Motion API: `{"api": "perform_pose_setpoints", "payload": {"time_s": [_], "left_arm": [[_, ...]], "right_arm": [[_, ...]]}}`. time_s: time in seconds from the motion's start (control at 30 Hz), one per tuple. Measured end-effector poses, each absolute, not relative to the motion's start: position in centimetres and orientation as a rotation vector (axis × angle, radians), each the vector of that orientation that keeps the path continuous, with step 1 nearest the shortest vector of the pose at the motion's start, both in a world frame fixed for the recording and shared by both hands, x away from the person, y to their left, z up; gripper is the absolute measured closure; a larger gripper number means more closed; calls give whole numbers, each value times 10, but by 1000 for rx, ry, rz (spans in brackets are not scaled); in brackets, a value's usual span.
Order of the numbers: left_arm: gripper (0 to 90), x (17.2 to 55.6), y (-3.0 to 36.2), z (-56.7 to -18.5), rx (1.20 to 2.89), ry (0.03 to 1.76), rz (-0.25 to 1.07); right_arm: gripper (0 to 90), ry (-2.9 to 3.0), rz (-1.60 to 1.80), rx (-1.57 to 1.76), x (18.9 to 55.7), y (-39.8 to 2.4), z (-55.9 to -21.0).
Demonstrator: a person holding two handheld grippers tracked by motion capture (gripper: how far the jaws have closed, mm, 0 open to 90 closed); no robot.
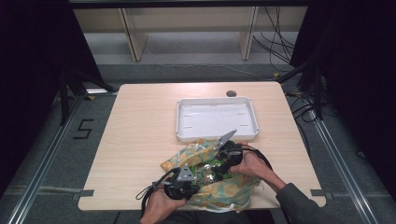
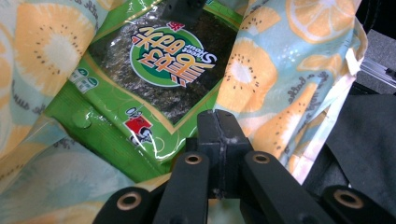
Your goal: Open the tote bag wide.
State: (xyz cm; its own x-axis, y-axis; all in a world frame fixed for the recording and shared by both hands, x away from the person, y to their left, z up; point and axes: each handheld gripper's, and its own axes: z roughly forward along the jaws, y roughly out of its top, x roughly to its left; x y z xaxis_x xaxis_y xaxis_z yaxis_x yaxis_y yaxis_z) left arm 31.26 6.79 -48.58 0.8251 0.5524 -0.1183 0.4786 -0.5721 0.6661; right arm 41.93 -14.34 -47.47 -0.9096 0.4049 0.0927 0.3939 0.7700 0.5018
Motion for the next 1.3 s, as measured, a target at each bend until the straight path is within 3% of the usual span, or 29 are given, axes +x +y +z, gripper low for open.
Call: {"api": "perform_pose_setpoints", "payload": {"time_s": [0.53,1.1,1.3], "left_arm": [[899,317,55,-494,2328,735,137],[899,318,52,-496,2398,695,151],[898,318,51,-496,2397,692,150]], "right_arm": [[431,3041,855,730,420,-142,-479],[533,3040,916,742,409,-143,-455],[637,3044,923,739,405,-140,-453]]}}
